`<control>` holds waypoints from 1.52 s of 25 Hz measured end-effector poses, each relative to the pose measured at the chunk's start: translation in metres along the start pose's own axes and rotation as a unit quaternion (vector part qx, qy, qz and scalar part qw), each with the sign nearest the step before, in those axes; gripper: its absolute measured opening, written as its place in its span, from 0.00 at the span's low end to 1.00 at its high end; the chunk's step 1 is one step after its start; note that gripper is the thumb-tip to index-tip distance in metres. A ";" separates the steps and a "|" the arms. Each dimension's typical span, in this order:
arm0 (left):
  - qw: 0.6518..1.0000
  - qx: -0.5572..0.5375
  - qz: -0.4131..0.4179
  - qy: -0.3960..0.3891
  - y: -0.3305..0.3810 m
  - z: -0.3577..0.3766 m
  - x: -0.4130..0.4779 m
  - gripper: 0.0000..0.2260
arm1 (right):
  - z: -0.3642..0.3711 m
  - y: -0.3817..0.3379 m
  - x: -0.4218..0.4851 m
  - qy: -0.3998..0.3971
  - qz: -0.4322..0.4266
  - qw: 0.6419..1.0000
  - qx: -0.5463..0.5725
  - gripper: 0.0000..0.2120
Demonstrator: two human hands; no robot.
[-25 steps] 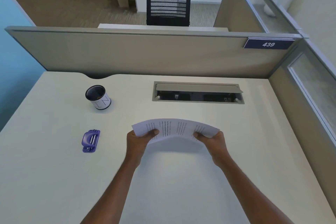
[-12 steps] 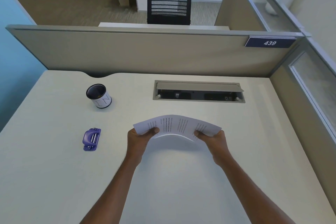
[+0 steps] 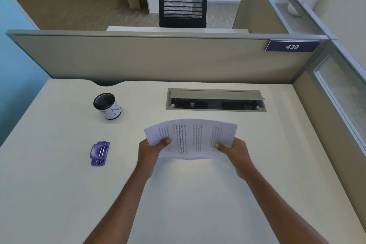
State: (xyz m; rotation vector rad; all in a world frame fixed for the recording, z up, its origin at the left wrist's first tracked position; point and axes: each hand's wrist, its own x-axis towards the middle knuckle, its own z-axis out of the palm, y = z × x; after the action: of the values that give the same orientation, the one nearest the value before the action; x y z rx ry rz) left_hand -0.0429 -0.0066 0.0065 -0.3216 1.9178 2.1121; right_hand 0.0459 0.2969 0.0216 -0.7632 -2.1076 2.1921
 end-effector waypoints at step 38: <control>0.971 0.013 -0.156 -0.178 0.011 0.016 -0.017 0.14 | -0.014 -0.020 0.003 -0.129 0.095 0.987 -0.004 0.16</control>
State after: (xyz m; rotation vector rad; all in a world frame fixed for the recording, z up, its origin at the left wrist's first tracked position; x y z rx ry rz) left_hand -0.0308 0.0079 0.0243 -0.2050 1.5732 1.7957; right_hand 0.0416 0.3130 0.0393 -0.7438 -2.2442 2.5054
